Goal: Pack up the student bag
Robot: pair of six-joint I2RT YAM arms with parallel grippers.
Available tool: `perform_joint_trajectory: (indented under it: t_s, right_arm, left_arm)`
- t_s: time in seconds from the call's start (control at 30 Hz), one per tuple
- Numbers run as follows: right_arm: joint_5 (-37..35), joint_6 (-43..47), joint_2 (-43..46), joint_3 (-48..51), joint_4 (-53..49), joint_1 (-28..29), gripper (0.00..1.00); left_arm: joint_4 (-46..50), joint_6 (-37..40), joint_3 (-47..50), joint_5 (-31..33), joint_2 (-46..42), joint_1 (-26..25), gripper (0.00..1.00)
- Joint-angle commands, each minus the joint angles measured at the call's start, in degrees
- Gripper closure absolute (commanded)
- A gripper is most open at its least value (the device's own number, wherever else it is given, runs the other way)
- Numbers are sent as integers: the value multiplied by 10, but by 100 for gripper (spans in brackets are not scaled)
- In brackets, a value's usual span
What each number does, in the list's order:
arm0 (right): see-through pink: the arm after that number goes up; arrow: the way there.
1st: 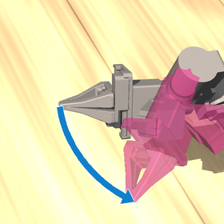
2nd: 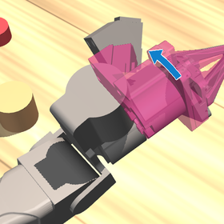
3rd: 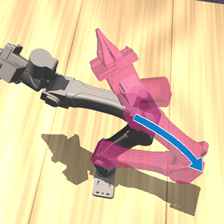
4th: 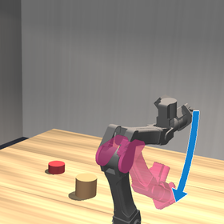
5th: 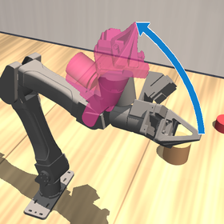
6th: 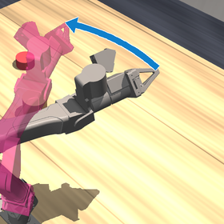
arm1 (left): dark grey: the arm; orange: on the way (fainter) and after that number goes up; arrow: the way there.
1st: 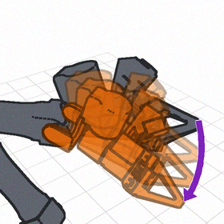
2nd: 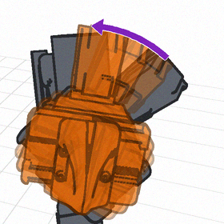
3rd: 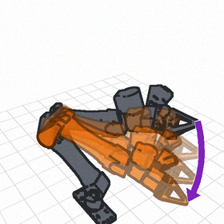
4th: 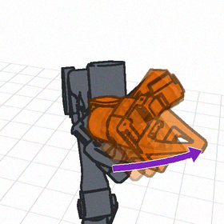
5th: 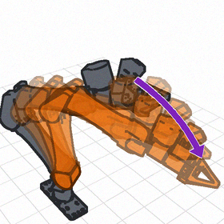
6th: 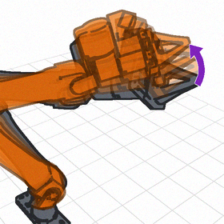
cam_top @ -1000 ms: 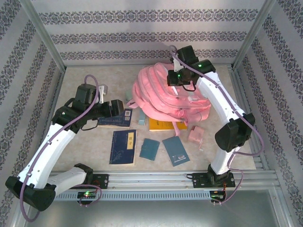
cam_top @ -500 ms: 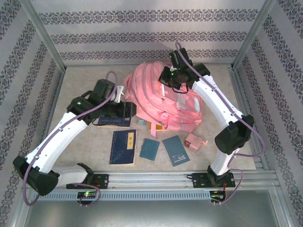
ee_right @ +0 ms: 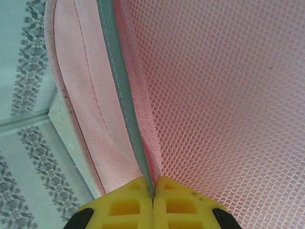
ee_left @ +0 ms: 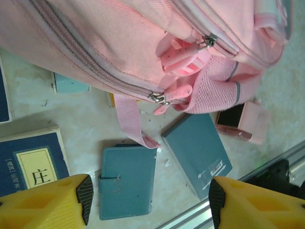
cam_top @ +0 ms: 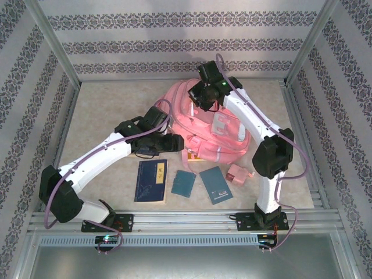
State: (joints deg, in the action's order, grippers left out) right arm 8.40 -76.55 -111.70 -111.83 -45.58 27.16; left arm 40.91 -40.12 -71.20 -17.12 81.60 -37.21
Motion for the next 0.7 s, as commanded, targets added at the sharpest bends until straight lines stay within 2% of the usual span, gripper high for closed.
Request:
perform_joint_trajectory:
  t_s: [0.0,0.13,0.27,0.37,0.53,0.67]
  right_arm:
    - [-10,-66,-4,-50,36,6,100]
    - [0,-82,-11,-55,43,3,100]
    - [11,-88,-19,-61,45,2,100]
    - [13,-87,-26,-74,38,3,100]
    - [17,-89,-38,-89,37,9,100]
    - [17,-95,-42,-91,43,11,100]
  left_arm:
    - [-78,-86,21,-2,8,14,34]
    - [-161,-129,58,-54,30,14,35]
    - [-215,-166,83,-69,45,15,35]
    - [-199,-195,73,-65,70,15,34]
    - [-159,-233,35,-93,122,16,35]
    - [-96,-236,-10,-52,133,16,30]
